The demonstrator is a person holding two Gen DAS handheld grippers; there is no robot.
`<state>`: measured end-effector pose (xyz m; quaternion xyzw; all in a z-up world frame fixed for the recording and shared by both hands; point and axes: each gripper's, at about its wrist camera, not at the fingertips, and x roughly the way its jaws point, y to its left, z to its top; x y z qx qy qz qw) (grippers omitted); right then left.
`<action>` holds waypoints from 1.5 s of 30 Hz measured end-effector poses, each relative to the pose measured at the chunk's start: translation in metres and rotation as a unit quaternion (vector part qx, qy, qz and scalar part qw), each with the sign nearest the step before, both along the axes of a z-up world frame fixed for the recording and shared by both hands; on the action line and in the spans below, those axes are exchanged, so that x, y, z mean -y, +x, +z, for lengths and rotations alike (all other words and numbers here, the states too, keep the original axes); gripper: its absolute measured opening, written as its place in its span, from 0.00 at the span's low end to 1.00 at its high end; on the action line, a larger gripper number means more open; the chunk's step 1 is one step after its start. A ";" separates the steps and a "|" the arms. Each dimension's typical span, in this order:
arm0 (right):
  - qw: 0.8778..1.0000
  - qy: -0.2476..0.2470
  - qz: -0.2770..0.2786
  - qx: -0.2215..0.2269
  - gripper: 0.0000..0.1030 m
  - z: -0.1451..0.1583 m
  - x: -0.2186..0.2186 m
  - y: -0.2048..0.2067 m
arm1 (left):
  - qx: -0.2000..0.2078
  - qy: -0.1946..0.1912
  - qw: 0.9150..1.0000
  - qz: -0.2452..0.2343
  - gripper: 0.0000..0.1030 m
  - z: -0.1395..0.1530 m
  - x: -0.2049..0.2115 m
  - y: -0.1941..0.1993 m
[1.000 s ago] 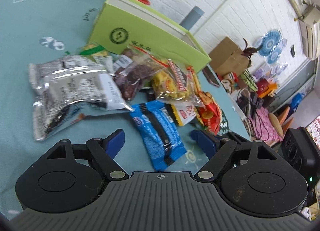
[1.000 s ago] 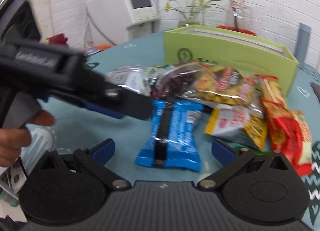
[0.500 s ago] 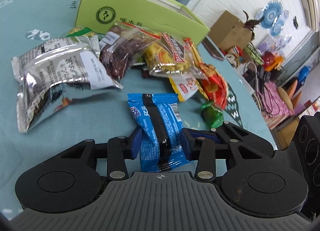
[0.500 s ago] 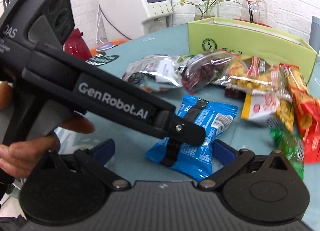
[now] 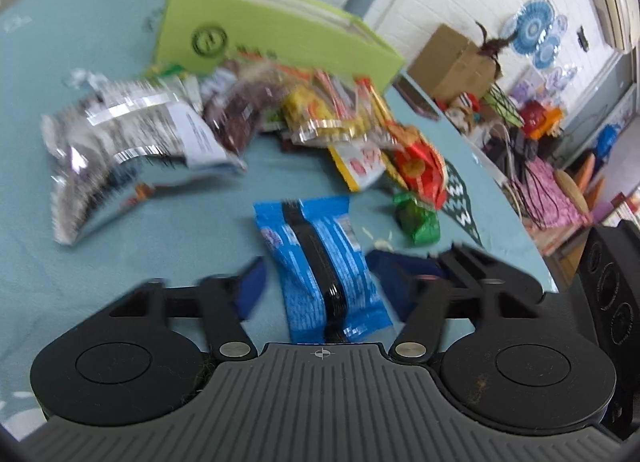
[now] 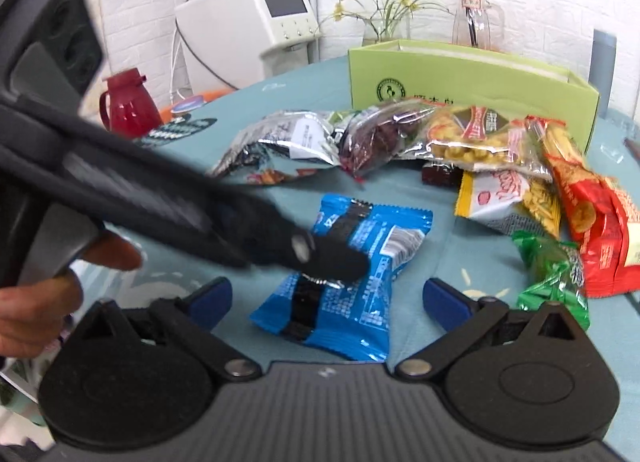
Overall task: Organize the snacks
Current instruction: 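Place the blue bar into the green box and open the left gripper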
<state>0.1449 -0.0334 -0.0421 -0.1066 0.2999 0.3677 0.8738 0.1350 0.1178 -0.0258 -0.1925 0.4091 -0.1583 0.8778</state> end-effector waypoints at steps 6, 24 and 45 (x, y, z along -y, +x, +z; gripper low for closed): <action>1.000 0.017 -0.009 -0.002 0.67 0.012 0.008 0.006 | 0.016 0.004 1.000 -0.006 0.05 0.007 0.003 0.001; 0.996 0.046 0.022 0.072 0.69 0.110 -0.072 0.208 | 0.123 0.069 0.989 0.036 0.05 0.121 -0.060 0.186; 0.992 0.108 0.048 0.048 1.00 0.112 -0.038 0.169 | 0.168 0.071 0.980 0.074 0.53 0.120 -0.108 0.156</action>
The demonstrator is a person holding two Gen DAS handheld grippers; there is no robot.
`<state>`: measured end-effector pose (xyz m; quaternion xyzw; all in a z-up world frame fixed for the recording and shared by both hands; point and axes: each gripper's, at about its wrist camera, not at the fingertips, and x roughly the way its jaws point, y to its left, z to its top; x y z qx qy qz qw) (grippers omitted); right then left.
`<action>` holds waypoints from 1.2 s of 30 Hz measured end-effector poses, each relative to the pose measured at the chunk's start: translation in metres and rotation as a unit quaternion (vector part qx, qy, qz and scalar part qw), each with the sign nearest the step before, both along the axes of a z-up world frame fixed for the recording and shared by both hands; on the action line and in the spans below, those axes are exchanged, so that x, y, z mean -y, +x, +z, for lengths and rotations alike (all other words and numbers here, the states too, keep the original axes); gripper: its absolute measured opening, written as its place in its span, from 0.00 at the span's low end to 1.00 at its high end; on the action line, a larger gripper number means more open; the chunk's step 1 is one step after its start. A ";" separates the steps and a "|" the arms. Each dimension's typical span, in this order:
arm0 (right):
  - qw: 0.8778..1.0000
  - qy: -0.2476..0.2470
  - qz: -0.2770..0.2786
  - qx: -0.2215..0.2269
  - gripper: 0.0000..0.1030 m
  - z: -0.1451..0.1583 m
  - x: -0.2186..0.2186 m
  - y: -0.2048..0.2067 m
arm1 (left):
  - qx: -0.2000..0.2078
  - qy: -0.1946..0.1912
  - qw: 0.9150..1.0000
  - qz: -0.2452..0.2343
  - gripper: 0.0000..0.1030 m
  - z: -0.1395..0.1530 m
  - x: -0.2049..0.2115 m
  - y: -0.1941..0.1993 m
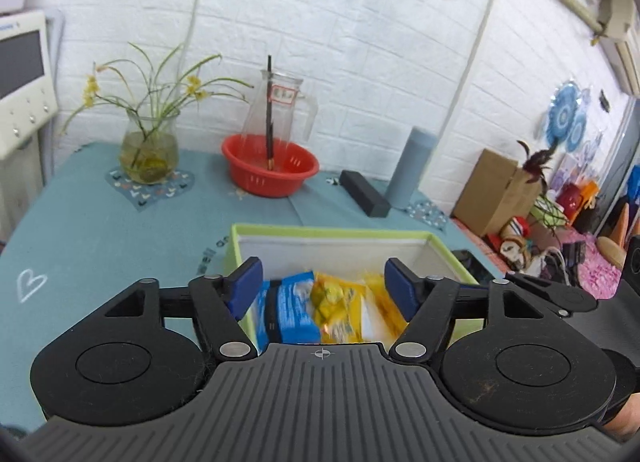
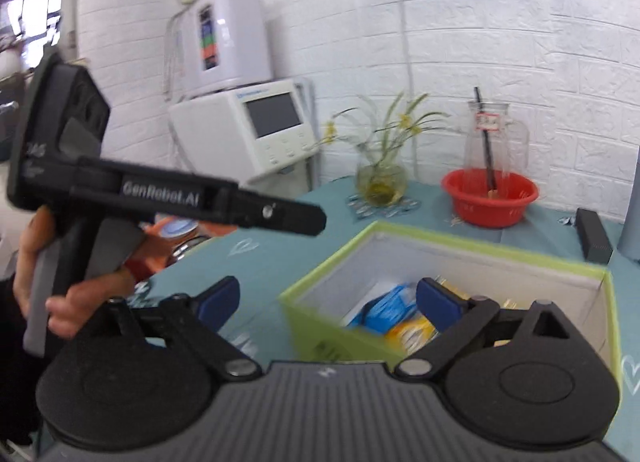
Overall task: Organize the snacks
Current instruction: 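Place the blue bar into the green box and open the left gripper, then grasp the silver foil snack bag with the left gripper, then drop the silver foil bag into the green box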
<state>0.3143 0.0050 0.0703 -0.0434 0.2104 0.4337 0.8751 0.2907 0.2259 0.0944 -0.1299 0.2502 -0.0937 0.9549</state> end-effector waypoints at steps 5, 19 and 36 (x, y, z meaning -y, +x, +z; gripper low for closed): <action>0.998 -0.026 0.033 -0.043 1.00 -0.045 -0.005 -0.079 | -0.028 0.017 0.999 0.023 0.53 -0.038 -0.008 -0.076; 0.995 -0.090 -0.005 -0.034 1.00 -0.081 -0.024 -0.134 | -0.125 -0.080 0.989 -0.005 0.39 -0.107 -0.021 -0.114; 0.994 -0.075 0.008 -0.075 0.99 -0.093 0.001 -0.155 | -0.131 -0.113 0.985 0.030 0.61 -0.107 0.031 -0.165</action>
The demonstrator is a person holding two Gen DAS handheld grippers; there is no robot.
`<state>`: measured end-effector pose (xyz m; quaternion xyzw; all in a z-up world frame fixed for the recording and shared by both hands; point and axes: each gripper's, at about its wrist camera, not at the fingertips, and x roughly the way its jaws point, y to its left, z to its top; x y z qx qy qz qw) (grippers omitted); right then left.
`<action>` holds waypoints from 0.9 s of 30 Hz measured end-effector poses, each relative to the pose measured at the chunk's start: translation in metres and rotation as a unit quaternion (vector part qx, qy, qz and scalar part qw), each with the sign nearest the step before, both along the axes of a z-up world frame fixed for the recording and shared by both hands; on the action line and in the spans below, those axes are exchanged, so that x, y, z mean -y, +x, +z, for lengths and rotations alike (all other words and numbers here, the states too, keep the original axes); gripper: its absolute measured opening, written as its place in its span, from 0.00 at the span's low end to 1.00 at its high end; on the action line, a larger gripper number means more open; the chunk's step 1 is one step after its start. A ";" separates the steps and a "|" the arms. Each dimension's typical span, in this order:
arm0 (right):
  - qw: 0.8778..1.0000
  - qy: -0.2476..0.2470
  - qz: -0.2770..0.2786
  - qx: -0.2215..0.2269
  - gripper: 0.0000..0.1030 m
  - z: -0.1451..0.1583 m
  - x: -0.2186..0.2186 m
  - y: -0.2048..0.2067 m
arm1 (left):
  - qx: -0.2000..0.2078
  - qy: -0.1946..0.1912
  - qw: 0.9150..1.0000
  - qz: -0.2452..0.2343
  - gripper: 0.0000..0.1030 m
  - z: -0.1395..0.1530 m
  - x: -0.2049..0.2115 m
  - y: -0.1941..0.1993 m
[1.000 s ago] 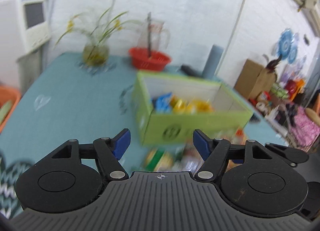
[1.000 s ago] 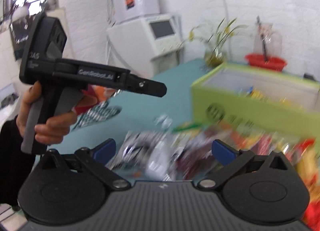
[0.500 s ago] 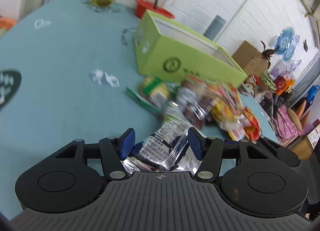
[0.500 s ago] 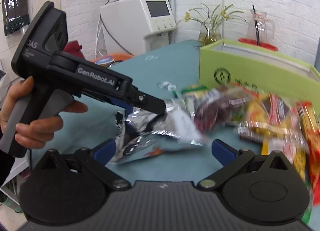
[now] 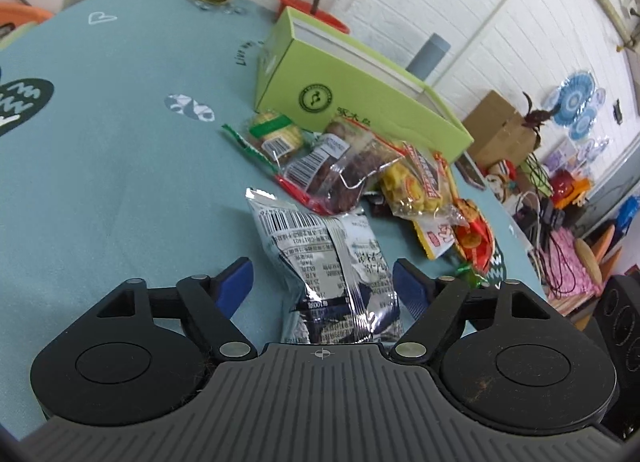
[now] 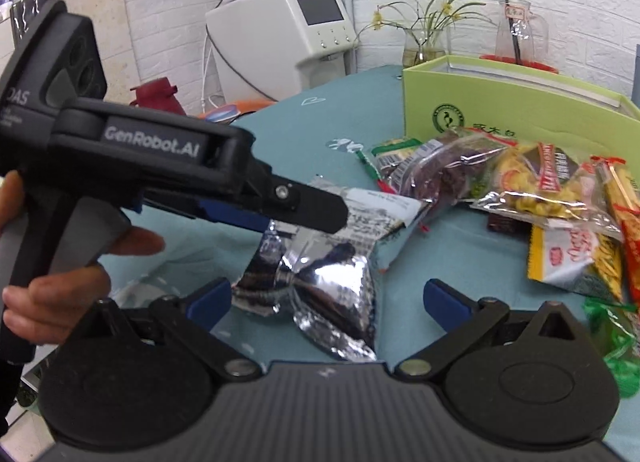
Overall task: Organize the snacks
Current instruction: 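Drop the silver foil bag into the green box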
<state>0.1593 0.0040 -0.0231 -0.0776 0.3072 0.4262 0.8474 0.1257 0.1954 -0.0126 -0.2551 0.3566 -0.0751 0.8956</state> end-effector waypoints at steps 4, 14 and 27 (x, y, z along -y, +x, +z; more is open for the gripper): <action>1.000 -0.004 0.015 -0.005 0.95 -0.008 -0.013 0.003 | -0.017 -0.020 0.999 -0.020 0.41 -0.016 0.000 0.003; 0.998 0.035 0.001 0.057 0.74 0.042 -0.005 0.015 | 0.052 -0.035 0.997 -0.046 0.24 0.038 0.001 0.016; 0.995 0.016 -0.031 0.090 0.74 0.098 -0.025 0.183 | 0.092 0.017 0.993 -0.069 0.25 0.099 0.000 0.194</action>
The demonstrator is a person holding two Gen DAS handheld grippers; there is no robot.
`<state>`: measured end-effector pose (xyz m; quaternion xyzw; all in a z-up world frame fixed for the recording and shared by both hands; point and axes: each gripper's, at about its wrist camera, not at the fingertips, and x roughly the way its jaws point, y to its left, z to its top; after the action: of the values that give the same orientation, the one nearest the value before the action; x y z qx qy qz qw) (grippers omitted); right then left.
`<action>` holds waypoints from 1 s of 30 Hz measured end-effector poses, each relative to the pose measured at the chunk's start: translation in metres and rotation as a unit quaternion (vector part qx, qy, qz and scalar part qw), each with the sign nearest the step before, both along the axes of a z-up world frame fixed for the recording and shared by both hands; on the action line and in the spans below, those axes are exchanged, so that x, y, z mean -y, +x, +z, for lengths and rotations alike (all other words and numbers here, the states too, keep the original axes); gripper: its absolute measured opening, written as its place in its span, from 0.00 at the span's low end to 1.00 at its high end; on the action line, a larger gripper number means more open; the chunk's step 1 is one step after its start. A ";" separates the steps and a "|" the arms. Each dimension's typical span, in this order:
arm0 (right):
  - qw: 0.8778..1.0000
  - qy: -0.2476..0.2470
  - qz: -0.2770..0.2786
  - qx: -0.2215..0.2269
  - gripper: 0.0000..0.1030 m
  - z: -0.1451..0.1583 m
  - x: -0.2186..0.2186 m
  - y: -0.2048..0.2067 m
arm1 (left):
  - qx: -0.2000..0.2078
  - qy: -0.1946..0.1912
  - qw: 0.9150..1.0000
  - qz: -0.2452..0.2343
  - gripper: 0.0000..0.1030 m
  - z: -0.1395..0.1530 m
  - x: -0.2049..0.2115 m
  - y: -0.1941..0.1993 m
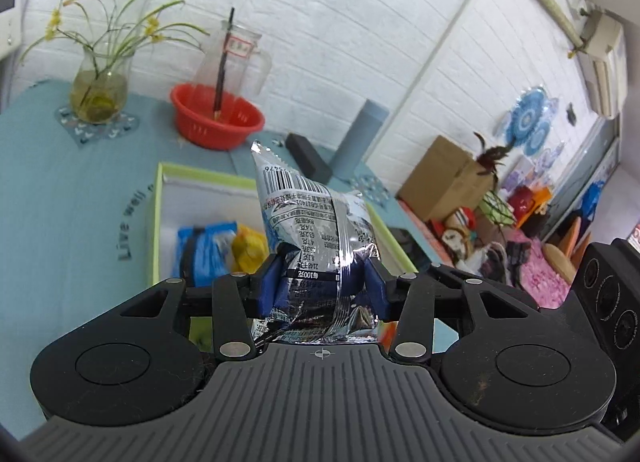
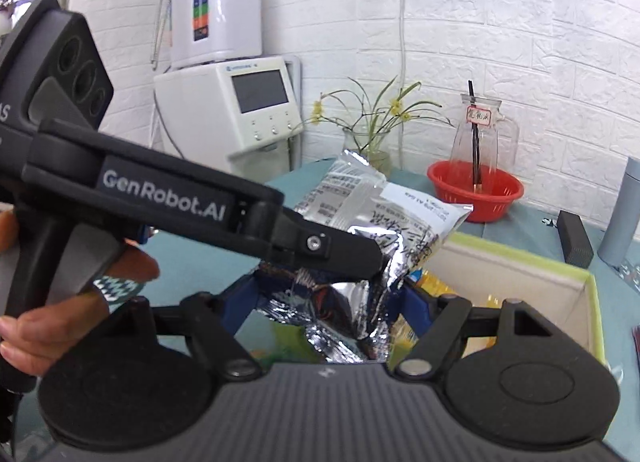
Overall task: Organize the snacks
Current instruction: 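Drop the silver foil bag into the green box, then grasp the green wrapped candy with the left gripper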
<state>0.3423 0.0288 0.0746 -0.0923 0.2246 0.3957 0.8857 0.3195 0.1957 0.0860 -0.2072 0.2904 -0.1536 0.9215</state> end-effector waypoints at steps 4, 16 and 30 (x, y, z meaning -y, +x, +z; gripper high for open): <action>1.000 -0.015 0.004 -0.015 0.74 -0.010 -0.018 0.043 | -0.020 0.021 0.999 0.014 0.26 -0.011 -0.010 0.046; 0.998 0.017 -0.046 0.036 0.91 0.009 0.050 0.017 | 0.019 0.035 0.998 0.051 0.67 -0.020 -0.027 0.021; 0.976 0.076 -0.178 -0.102 0.91 -0.081 0.191 -0.160 | -0.055 -0.030 0.996 -0.062 0.67 -0.077 0.089 -0.119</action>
<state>0.1823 -0.1626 -0.0065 0.0581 0.2956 0.2546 0.9189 0.2004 0.1070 0.0092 -0.2239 0.3480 -0.2075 0.8864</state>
